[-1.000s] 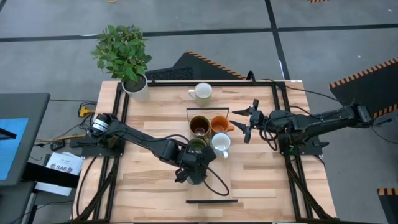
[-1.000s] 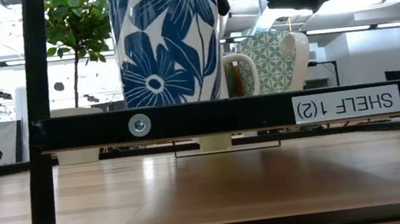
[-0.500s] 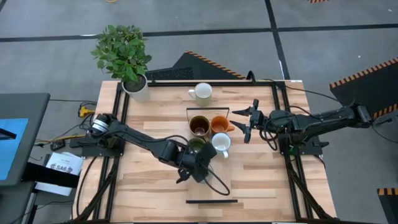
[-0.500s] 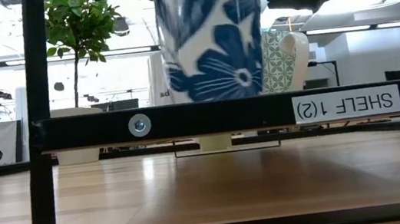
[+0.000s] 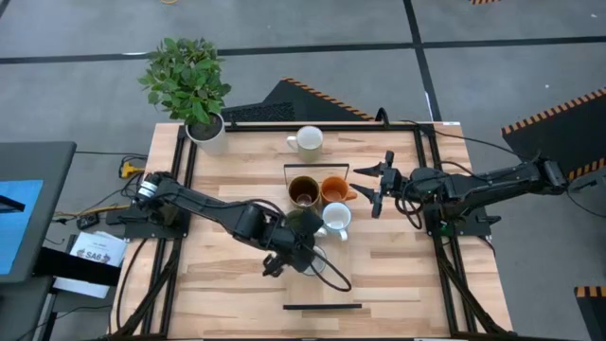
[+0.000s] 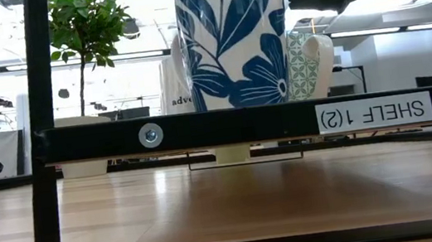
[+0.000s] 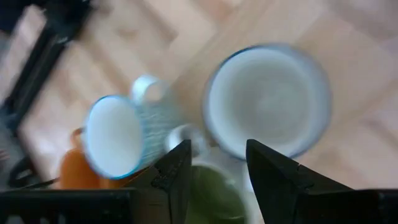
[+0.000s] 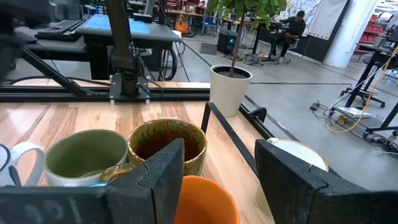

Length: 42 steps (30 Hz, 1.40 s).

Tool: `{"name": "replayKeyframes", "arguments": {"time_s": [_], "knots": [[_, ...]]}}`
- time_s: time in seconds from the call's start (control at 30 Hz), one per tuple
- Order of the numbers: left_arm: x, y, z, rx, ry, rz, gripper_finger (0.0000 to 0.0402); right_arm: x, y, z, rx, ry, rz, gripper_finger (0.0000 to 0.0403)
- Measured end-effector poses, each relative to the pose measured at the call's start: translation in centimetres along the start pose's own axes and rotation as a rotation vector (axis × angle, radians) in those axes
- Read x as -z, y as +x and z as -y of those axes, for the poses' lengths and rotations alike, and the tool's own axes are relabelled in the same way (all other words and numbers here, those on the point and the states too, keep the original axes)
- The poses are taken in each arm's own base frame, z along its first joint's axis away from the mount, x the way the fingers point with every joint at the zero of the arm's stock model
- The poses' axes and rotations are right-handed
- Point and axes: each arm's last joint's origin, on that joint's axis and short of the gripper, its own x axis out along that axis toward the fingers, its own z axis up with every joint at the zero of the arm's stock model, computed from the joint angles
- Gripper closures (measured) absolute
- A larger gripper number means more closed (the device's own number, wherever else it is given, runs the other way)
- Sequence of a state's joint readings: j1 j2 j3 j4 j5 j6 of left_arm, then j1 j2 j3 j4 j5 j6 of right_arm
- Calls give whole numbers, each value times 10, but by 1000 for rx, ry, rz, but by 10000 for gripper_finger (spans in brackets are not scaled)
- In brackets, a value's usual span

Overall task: Place coffee mugs
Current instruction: Put the light green mug on the shelf

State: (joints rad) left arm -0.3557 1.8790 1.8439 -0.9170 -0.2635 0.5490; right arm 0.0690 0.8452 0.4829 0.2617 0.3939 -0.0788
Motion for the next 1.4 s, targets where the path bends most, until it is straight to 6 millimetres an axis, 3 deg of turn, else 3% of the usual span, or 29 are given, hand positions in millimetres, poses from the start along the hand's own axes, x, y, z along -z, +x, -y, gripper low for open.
{"name": "replayKeyframes", "arguments": {"time_s": [0.17,0.27,0.4,0.63,0.93,1.0,1.07,1.17,1.4], "knots": [[6,-21,-5,144,-100,86,264,1,0,0,-1,-4,-13,182],[12,-36,-10,120,-152,118,264,2,0,0,-2,-7,-21,182],[28,-47,-3,63,-168,178,264,2,0,0,-2,-6,-20,182],[98,-67,26,-251,-295,397,265,1,0,0,-1,-4,-13,182],[191,-81,74,-563,-438,868,265,-3,0,0,6,18,25,182],[205,-83,82,-592,-463,924,265,-5,2,2,90,128,49,182],[213,-84,87,-598,-484,956,265,-8,8,9,237,234,50,184],[218,-87,90,-607,-493,973,265,-21,23,28,387,243,-10,188],[219,-91,90,-605,-490,993,265,-48,81,93,417,340,-178,191]]}}
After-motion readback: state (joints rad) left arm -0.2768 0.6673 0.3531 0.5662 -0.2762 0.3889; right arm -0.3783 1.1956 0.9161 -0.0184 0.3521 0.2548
